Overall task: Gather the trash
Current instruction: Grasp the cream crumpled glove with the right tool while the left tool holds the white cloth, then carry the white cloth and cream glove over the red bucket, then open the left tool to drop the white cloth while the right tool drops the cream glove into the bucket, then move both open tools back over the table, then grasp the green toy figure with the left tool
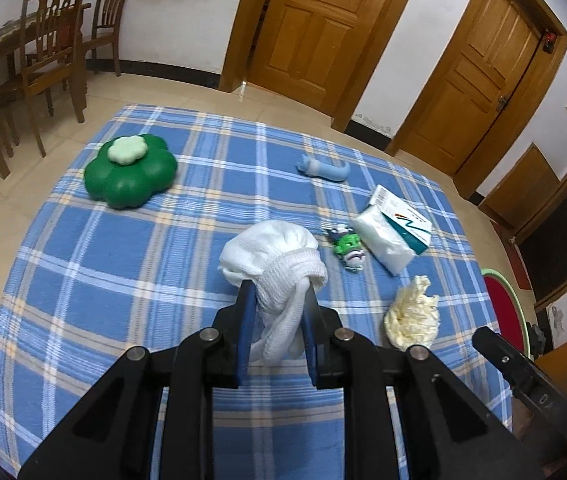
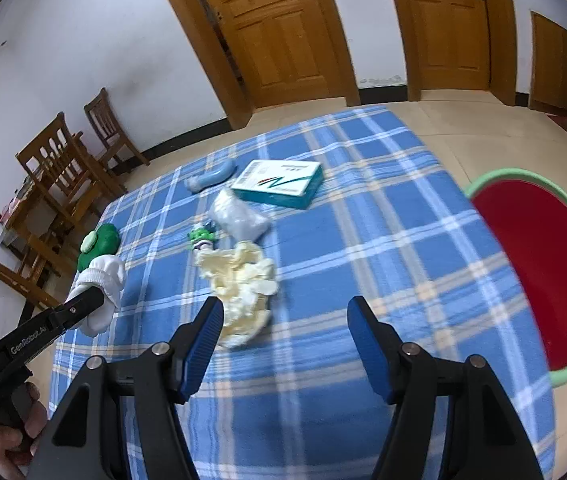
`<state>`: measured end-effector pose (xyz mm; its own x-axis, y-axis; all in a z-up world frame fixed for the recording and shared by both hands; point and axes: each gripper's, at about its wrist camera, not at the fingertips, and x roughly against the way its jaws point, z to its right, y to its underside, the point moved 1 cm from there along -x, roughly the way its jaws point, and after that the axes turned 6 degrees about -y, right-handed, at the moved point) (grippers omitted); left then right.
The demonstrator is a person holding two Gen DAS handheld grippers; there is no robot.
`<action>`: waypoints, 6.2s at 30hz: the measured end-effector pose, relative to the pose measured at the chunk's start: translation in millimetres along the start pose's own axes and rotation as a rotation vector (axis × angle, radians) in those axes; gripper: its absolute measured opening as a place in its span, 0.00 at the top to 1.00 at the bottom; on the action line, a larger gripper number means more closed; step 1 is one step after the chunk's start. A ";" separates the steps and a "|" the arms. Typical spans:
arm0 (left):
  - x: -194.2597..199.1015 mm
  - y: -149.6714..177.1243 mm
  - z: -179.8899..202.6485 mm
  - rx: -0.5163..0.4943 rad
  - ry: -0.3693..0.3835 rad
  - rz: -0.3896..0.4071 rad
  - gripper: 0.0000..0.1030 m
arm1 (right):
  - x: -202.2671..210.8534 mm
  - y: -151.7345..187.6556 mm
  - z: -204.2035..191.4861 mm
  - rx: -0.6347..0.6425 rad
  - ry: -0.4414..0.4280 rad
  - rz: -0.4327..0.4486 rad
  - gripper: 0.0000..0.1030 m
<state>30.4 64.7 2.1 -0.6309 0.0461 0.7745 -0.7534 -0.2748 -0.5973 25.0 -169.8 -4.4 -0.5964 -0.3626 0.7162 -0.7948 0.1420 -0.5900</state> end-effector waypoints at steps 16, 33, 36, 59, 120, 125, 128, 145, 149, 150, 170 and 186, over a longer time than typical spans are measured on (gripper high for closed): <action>-12.3 7.2 -21.7 0.040 0.012 -0.023 0.79 | -46.4 5.6 -21.4 0.037 -0.005 -0.077 0.47; -10.0 10.9 -11.8 0.021 0.032 -0.029 0.79 | -27.7 8.4 -23.9 0.077 -0.010 -0.043 0.86; -5.9 11.2 -8.1 0.015 0.038 -0.026 0.79 | -16.7 7.9 -20.1 0.074 0.001 -0.022 0.86; 21.1 22.0 80.1 -0.144 0.155 -0.037 0.79 | 77.0 14.1 57.2 -0.086 0.087 0.138 0.86; -33.6 71.7 340.2 -0.602 0.333 -0.161 0.67 | 136.8 39.5 256.1 -0.475 0.216 0.268 0.59; -29.7 68.9 339.0 -0.589 0.325 -0.150 0.66 | 136.8 37.5 252.7 -0.463 0.206 0.267 0.55; -31.8 62.6 332.1 -0.569 0.312 -0.143 0.66 | 136.1 35.9 249.8 -0.456 0.200 0.265 0.53; -37.0 23.6 257.4 -0.408 0.181 -0.094 0.66 | 132.4 31.1 233.9 -0.435 0.191 0.259 0.41; -37.1 14.6 235.3 -0.375 0.145 -0.077 0.66 | 130.2 29.2 227.1 -0.427 0.188 0.254 0.40; -37.5 11.8 228.0 -0.363 0.134 -0.074 0.66 | 129.7 29.0 226.2 -0.426 0.187 0.253 0.40; -66.9 -24.3 115.1 -0.216 -0.081 -0.065 0.66 | 112.9 16.4 196.6 -0.382 0.213 0.202 0.37; -100.0 -24.7 90.7 -0.170 -0.049 -0.097 0.69 | 90.4 0.1 165.5 -0.316 0.200 0.156 0.37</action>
<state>128.9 -20.2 -41.7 -0.5472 0.0170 0.8368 -0.8333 -0.1051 -0.5427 -10.4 -355.0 -1.4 -0.6977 -0.1321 0.7041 -0.6699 0.4685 -0.5759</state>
